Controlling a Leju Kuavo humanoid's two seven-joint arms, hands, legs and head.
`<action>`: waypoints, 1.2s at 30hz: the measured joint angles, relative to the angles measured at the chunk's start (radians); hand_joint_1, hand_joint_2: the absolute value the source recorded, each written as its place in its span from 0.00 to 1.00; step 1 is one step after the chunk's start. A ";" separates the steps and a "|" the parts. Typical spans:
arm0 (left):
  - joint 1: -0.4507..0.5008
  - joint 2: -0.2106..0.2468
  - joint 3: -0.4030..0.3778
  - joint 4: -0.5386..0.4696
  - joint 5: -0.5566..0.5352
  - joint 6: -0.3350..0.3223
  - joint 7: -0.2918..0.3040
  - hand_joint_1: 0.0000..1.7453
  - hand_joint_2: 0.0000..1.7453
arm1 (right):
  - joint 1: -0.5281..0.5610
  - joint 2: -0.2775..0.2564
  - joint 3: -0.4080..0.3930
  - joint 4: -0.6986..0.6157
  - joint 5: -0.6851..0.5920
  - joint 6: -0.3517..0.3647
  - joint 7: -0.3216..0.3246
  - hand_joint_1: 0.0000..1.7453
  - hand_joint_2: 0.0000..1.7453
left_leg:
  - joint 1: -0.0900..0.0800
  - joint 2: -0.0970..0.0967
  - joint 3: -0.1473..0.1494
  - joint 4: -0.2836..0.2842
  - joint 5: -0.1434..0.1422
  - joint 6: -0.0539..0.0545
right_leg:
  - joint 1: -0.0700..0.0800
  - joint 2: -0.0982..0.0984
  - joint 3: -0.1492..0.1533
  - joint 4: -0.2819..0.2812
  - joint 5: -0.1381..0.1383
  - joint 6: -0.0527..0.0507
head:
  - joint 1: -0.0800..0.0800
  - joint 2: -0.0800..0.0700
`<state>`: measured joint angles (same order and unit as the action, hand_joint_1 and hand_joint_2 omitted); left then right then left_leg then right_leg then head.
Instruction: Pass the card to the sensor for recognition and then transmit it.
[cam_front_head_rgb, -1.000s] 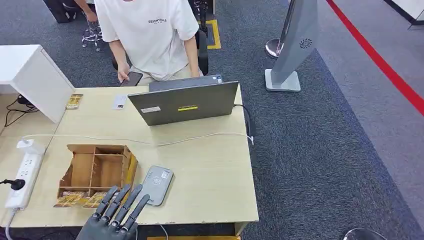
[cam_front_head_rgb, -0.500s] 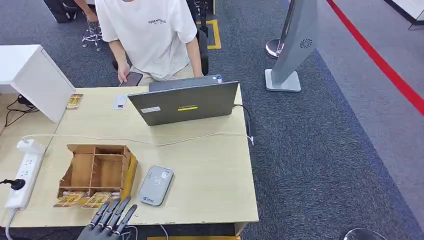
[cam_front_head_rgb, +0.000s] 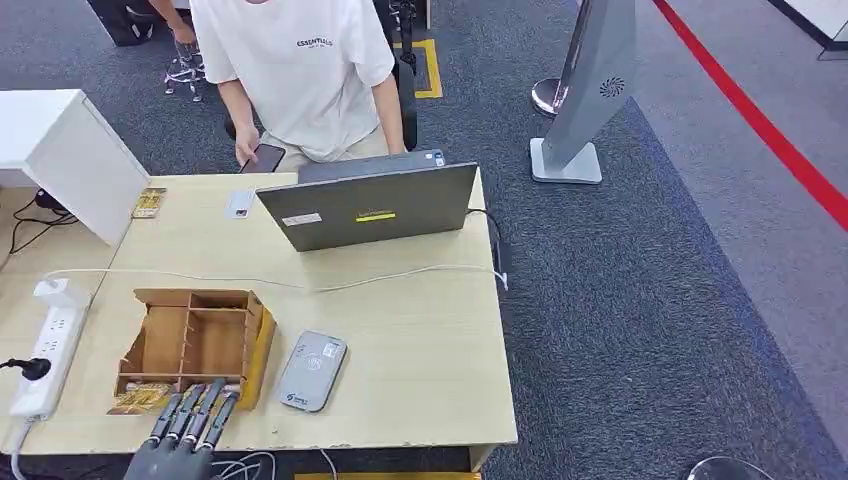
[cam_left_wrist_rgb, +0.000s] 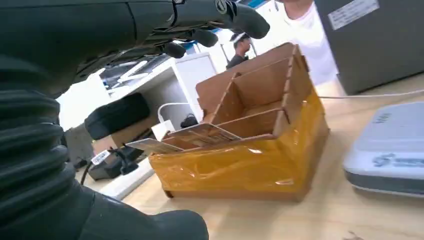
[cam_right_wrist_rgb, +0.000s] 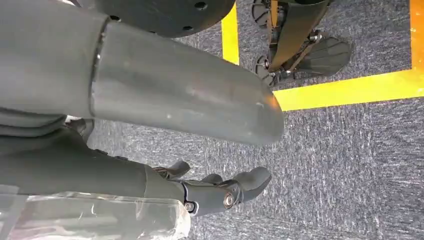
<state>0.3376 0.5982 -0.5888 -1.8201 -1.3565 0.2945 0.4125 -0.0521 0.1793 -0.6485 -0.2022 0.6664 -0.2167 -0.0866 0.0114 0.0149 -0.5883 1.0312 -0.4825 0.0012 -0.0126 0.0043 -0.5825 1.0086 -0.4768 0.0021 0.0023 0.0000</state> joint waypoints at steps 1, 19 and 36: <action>0.008 -0.014 0.030 0.008 -0.005 0.007 -0.018 0.00 1.00 | 0.000 0.000 0.000 0.000 0.006 0.000 0.000 0.00 0.00 | 0.000 0.000 0.000 0.000 0.000 0.000 | 0.000 0.000 0.000 0.000 0.000 0.000 | 0.000 0.000; 0.049 -0.236 0.406 0.135 -0.039 0.029 -0.220 0.00 1.00 | -0.001 0.000 -0.004 0.000 0.056 0.012 0.001 0.00 0.00 | 0.000 -0.001 0.000 0.000 0.000 0.000 | 0.000 -0.001 0.000 0.000 0.000 0.000 | 0.000 0.000; -0.002 -0.360 0.485 0.224 -0.087 0.083 -0.334 0.00 1.00 | -0.002 0.001 -0.006 0.000 0.092 0.019 -0.002 0.00 0.00 | 0.000 -0.001 0.000 0.000 0.000 0.000 | 0.000 -0.001 0.001 0.000 0.000 0.000 | 0.000 0.000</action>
<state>0.3352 0.2384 -0.1038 -1.5957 -1.4431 0.3773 0.0782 -0.0542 0.1801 -0.6542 -0.2022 0.7588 -0.1972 -0.0889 0.0114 0.0135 -0.5879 1.0312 -0.4824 0.0013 -0.0126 0.0036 -0.5819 1.0086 -0.4768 0.0021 0.0019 0.0000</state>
